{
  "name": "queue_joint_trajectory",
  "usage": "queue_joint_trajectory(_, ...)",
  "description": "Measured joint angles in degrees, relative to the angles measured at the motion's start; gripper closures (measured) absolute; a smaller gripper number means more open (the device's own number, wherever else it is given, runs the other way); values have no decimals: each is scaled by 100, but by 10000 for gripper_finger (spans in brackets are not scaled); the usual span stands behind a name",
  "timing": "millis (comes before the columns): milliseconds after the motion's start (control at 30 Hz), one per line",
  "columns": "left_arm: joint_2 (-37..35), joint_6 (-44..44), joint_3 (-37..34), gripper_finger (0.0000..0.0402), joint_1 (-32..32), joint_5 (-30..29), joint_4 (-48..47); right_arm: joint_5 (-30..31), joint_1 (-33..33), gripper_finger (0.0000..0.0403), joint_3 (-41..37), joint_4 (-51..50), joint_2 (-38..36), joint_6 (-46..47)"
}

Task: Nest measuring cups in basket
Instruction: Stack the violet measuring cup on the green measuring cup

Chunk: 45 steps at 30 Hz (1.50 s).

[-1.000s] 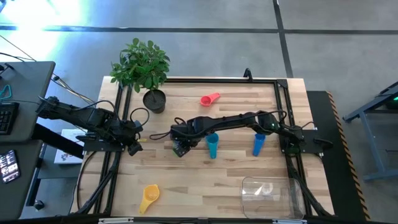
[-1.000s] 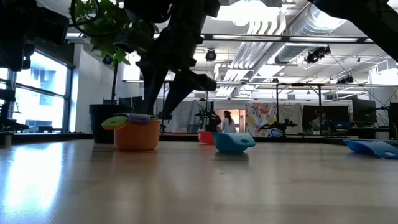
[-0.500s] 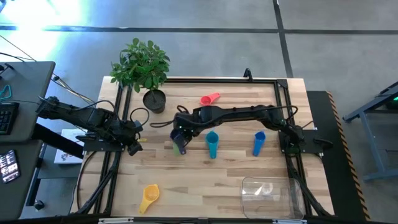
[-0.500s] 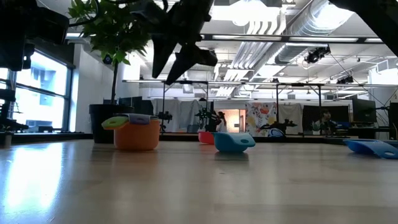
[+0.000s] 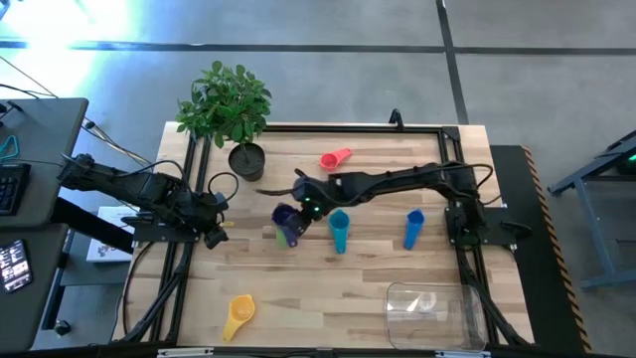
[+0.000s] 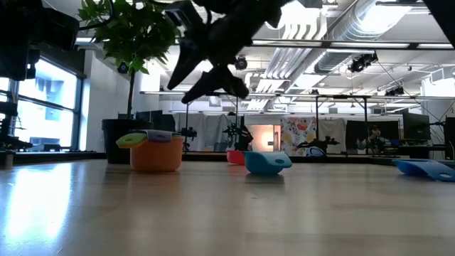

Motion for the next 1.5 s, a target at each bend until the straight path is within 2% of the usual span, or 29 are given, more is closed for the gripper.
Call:
queue_joint_trajectory(167,0,0,0,339,2,0,1,-306,37,261,-1165,1734,-274,715)
queue_joint_trajectory(333,0,0,0,339,0,0,-1,-320,140,261,-1703,2577,-262,1215)
queue_joint_trajectory(667,0,0,0,339,1,0,1,-2,212,261,-1773,2536,-186,1223)
queue_joint_trajectory(1500,0,0,0,339,1,1,1,108,374,261,-1769,3073,333,1525)
